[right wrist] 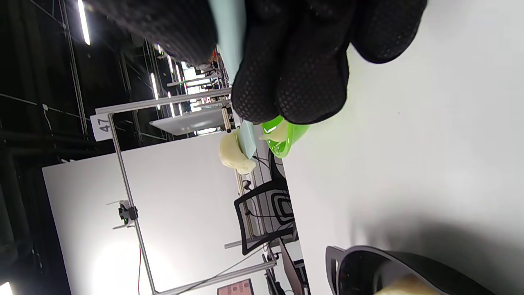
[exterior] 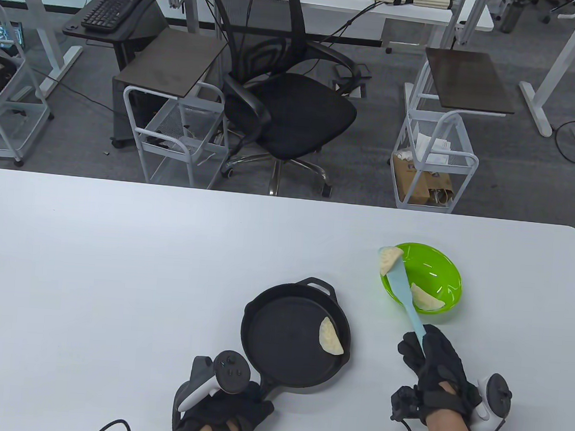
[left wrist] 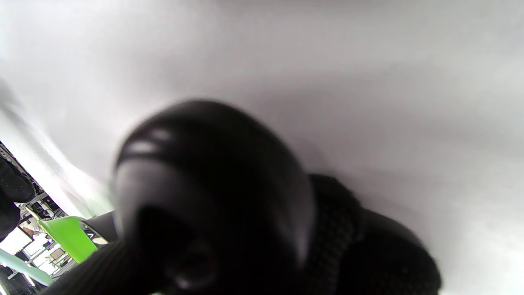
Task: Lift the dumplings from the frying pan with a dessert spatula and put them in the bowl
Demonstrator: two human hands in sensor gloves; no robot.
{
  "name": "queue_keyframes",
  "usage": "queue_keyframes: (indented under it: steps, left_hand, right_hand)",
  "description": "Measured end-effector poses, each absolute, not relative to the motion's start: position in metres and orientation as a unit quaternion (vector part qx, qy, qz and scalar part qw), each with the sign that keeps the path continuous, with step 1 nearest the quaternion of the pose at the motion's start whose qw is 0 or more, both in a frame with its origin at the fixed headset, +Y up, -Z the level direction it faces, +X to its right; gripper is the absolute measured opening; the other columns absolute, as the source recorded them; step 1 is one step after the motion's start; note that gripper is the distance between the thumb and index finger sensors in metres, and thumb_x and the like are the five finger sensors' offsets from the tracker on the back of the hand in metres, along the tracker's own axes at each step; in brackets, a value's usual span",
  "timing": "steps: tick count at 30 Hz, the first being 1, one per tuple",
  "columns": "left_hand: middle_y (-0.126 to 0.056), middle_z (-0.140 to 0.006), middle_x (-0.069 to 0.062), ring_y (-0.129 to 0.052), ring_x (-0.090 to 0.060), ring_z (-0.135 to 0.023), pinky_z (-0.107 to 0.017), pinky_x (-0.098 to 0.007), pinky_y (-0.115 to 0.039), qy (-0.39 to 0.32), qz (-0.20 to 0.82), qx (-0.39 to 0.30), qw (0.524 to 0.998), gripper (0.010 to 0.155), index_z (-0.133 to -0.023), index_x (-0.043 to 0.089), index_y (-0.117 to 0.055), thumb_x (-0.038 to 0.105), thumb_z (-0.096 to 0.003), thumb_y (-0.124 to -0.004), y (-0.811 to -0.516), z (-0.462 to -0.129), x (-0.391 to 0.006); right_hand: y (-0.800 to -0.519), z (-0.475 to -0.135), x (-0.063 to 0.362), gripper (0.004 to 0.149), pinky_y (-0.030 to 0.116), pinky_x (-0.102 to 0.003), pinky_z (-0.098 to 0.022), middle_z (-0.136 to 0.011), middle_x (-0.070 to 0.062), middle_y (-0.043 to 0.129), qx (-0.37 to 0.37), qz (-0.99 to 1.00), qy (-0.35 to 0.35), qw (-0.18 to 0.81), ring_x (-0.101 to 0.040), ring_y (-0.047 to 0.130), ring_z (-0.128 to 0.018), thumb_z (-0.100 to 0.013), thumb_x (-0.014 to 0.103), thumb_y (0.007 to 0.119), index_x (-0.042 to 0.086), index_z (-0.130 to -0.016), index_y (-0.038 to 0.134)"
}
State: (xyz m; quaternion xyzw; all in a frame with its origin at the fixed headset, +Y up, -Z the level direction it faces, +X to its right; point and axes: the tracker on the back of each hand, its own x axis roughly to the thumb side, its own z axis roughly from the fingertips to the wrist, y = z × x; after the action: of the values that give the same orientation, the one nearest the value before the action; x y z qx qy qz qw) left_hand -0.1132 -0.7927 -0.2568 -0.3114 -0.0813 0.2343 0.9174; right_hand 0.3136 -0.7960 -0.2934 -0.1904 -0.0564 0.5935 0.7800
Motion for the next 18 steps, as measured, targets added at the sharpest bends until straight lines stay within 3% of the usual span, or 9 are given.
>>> queue_keyframes:
  steps: [18]
  left_hand:
    - [-0.105, -0.054, 0.009, -0.102, -0.017, -0.035, -0.040, -0.045, -0.081, -0.080, 0.231, -0.309, 0.919, 0.066, -0.098, 0.021, -0.067, 0.063, -0.0469, -0.071, -0.793, -0.256, -0.113]
  right_hand:
    - [-0.801, -0.293, 0.331, 0.059, 0.055, -0.066, -0.069, -0.093, -0.020, 0.078, -0.213, 0.579, -0.068, 0.784, -0.045, 0.084, -0.078, -0.059, 0.033, 0.072, 0.003, -0.105, 0.050]
